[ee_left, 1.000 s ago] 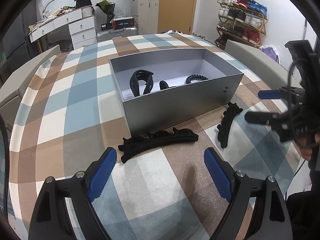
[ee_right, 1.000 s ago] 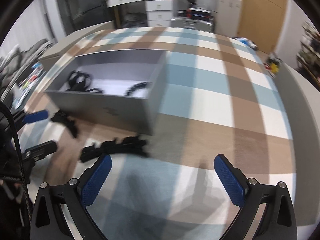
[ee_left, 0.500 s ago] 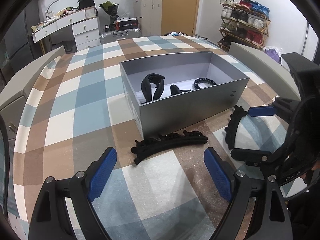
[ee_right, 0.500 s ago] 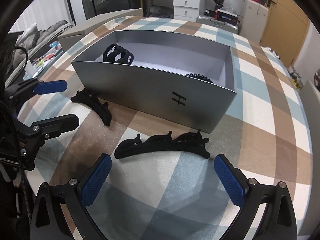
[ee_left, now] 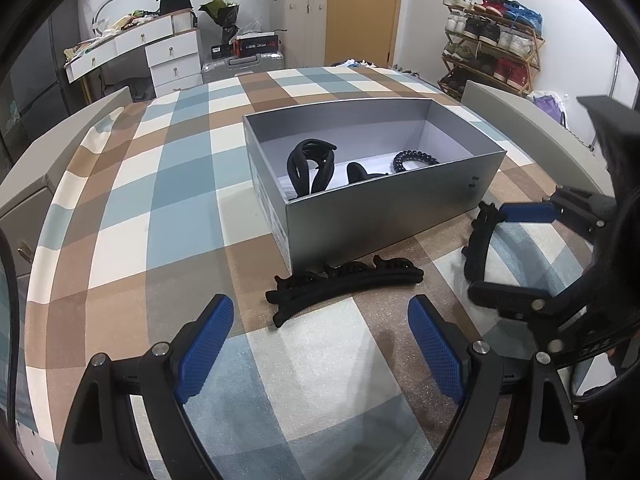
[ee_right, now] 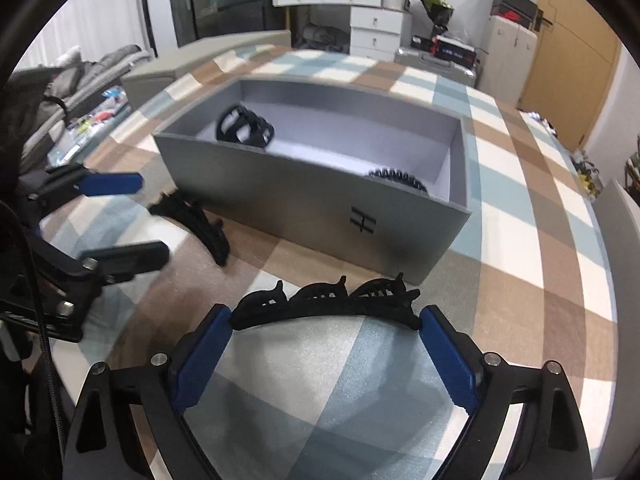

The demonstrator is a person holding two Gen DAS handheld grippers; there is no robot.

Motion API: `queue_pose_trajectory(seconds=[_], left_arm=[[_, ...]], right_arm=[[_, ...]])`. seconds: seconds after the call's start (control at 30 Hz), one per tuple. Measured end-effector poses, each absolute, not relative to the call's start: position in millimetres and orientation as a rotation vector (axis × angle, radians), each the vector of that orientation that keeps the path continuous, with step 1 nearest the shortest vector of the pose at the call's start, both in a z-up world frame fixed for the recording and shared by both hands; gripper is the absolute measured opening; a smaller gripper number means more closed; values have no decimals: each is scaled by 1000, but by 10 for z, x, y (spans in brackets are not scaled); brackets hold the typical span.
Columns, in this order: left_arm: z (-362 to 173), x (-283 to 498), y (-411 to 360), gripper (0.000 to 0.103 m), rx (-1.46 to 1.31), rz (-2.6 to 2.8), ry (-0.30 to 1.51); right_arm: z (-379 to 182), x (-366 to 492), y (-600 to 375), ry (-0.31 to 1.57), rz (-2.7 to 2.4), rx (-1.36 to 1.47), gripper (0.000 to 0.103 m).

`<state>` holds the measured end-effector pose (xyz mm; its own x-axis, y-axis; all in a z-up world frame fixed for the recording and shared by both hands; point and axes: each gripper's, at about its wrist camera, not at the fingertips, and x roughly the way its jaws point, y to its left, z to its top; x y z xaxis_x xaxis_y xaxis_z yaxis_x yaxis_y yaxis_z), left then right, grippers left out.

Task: Organize jewelry
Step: 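Grasp a long black claw-clip strip with the right tool, then hold the black clip strip with the right tool while the left tool approaches a black claw clip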

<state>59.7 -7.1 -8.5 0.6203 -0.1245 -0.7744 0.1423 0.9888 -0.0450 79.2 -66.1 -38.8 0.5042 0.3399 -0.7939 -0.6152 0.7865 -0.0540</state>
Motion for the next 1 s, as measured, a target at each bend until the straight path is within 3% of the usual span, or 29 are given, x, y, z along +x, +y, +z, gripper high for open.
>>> queue_pose_trajectory(seconds=[0.33,1.0], left_arm=[[-168,638,-213,86,0,-197,927],[-177,751,-298,86,-93,-47,957]], right_arm=[[-86,806,-907,808,596,-257,95],[-39,838,-1025,807,565,-236,95]])
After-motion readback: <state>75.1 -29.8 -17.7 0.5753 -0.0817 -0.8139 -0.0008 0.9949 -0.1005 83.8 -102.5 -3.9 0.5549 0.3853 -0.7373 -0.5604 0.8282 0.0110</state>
